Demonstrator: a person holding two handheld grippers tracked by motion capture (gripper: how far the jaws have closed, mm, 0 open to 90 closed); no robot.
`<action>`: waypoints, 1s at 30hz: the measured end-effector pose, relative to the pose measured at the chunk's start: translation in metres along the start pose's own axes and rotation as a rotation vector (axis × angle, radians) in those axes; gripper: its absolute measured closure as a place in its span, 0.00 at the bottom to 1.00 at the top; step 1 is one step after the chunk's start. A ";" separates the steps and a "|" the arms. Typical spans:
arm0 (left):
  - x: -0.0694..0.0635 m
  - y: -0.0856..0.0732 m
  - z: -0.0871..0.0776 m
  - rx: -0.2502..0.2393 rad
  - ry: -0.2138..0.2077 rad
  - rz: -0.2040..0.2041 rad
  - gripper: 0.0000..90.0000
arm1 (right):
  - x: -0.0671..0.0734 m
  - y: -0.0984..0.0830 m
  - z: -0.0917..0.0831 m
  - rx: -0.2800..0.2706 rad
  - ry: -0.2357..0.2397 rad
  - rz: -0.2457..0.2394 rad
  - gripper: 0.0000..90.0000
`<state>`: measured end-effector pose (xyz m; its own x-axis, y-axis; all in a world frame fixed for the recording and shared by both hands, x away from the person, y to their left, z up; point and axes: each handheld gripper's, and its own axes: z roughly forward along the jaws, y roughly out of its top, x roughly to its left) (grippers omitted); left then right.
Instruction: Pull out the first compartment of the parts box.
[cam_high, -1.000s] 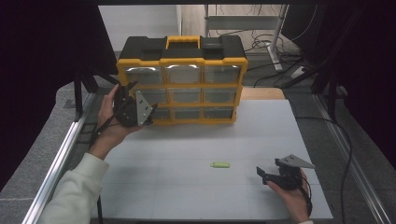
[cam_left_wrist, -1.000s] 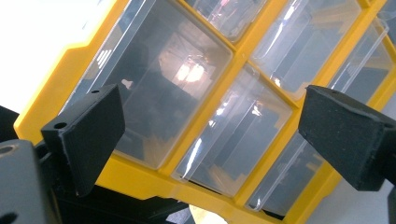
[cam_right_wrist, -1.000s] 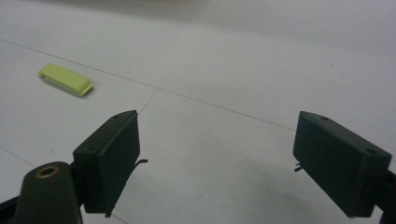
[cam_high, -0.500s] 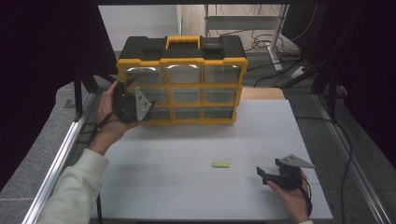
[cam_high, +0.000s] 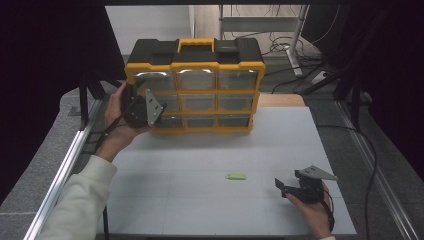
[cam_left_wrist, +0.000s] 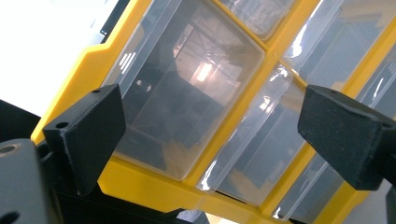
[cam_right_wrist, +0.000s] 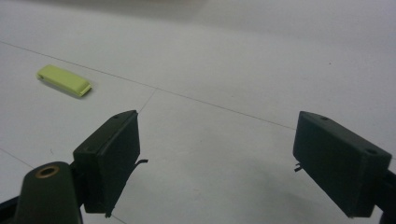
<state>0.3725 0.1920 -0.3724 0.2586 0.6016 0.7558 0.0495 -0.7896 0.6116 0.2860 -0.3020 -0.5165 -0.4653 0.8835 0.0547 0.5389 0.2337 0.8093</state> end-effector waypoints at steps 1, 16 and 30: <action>0.001 0.000 0.000 0.003 0.002 0.008 0.09 | 0.000 0.000 0.000 0.000 0.000 0.000 0.17; 0.007 0.004 0.007 0.007 0.023 0.001 0.09 | 0.000 0.000 0.000 0.002 -0.002 -0.002 0.17; 0.010 0.009 0.012 0.005 0.030 0.017 0.09 | 0.000 0.000 0.000 0.002 -0.005 -0.003 0.17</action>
<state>0.3875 0.1900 -0.3621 0.2306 0.5913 0.7728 0.0503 -0.8004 0.5974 0.2862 -0.3023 -0.5165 -0.4635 0.8847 0.0494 0.5392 0.2374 0.8080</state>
